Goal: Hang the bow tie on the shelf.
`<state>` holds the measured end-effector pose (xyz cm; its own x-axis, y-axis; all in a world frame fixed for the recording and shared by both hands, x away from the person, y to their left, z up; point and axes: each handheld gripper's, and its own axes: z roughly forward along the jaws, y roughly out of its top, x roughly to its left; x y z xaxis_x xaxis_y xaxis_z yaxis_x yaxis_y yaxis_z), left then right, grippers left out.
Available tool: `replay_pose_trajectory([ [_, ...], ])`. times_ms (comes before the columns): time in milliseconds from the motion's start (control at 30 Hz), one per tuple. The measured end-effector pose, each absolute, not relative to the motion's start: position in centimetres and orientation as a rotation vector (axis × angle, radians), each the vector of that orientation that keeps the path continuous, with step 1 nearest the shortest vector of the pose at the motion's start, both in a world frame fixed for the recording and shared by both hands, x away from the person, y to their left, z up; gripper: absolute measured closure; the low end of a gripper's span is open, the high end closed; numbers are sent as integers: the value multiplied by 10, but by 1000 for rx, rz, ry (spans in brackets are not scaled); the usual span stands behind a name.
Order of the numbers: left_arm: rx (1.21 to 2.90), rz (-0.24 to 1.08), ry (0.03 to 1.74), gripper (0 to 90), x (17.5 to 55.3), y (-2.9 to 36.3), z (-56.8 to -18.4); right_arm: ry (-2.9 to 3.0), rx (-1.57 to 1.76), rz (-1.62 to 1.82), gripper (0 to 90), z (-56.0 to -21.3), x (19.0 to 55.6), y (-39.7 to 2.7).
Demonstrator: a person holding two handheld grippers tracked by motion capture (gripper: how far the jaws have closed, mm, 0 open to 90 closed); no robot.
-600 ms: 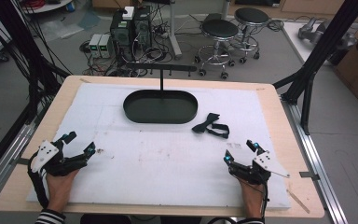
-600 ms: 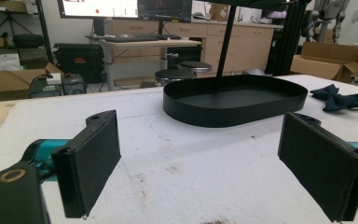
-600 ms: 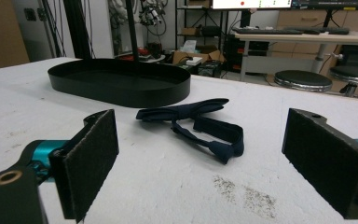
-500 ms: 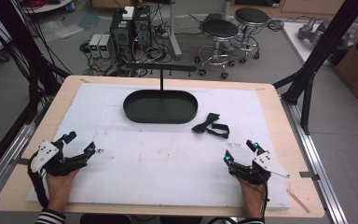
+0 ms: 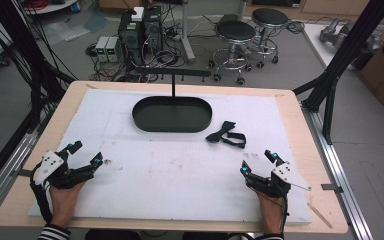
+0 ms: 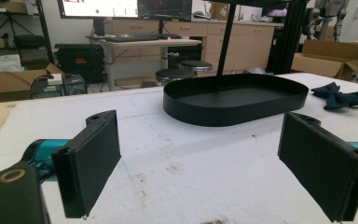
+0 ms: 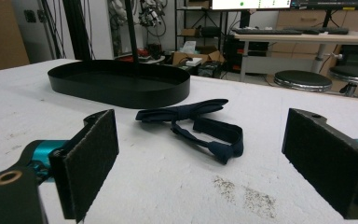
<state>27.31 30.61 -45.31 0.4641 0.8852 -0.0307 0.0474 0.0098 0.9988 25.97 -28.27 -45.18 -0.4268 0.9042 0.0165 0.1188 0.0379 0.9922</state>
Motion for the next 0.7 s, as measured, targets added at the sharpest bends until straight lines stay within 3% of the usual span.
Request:
replay_pose_trajectory([
  [700, 1414, 808, 887, 132, 273, 306, -453, 1765, 1046, 1343, 97, -446, 270, -276],
])
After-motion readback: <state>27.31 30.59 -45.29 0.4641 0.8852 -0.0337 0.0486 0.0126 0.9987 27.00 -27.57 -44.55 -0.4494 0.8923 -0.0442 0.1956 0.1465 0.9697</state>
